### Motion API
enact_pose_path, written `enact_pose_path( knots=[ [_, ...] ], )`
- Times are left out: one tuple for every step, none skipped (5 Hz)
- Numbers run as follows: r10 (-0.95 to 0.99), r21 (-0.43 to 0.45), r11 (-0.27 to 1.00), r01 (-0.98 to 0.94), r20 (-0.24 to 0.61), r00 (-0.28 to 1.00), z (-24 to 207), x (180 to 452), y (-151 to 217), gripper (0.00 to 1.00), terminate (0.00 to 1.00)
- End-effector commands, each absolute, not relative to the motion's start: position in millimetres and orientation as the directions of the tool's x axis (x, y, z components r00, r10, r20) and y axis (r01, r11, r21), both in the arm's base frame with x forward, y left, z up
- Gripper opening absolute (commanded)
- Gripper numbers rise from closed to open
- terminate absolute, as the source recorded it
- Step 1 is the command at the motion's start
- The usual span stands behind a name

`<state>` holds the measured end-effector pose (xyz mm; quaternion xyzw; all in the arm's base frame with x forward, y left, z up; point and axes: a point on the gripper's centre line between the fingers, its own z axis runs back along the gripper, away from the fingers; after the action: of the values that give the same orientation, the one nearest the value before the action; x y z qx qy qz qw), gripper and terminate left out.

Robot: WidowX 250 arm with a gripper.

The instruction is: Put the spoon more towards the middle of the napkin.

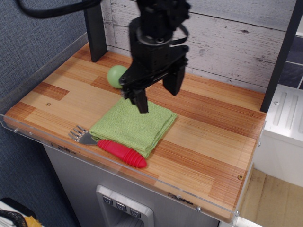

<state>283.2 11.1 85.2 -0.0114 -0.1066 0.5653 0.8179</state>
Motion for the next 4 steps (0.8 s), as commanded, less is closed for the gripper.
enact_pose_path(
  knots=[
    [0.965, -0.162, 0.226, -0.961, 0.173, 0.197, 71.7, 265.3, 33.2, 1.0, 0.0],
    [0.977, -0.156, 0.178, -0.972, 0.144, 0.156, 60.0, 252.8, 37.3, 1.0, 0.0],
    [0.983, -0.144, 0.155, -0.977, 0.119, 0.138, 53.8, 238.1, 37.9, 1.0, 0.0],
    [0.989, -0.132, 0.121, -0.984, 0.101, 0.108, 51.9, 231.0, 39.1, 1.0, 0.0]
  ],
)
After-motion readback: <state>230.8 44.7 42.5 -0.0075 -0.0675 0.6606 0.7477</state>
